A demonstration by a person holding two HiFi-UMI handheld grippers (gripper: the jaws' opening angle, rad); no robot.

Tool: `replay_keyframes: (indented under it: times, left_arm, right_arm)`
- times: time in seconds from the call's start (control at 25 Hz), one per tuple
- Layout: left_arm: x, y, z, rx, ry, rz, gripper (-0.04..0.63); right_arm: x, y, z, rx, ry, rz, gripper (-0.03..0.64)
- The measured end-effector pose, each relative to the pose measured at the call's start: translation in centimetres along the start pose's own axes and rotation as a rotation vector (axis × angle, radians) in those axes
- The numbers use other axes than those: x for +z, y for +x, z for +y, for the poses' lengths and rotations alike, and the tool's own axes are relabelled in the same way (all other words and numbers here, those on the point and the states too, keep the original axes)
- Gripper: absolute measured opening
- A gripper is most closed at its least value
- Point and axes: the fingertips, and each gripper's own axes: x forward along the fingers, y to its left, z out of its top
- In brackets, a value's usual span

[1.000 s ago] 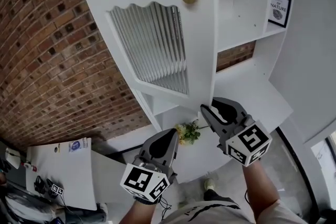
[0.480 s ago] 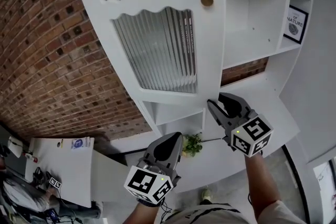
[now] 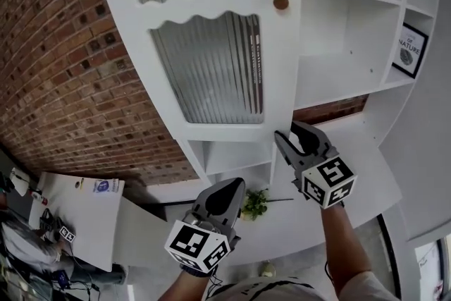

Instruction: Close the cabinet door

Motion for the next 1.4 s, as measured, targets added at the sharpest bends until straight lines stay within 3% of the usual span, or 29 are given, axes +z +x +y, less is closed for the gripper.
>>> replay_keyframes:
  times: [1.0, 1.4]
  left_arm:
    - [-0.5, 2.0, 2.3, 0.100, -0.004, 0.002, 0.011]
    - [-0.8, 1.7, 3.0, 0.104, -0.009, 0.007, 0.011]
  right_arm:
    - [-0.7, 5.7, -4.5, -0.056, -0.035, -0.012, 0.158]
    - [-0.6, 5.6, -4.5, -0.060, -0.029, -0.017, 0.158]
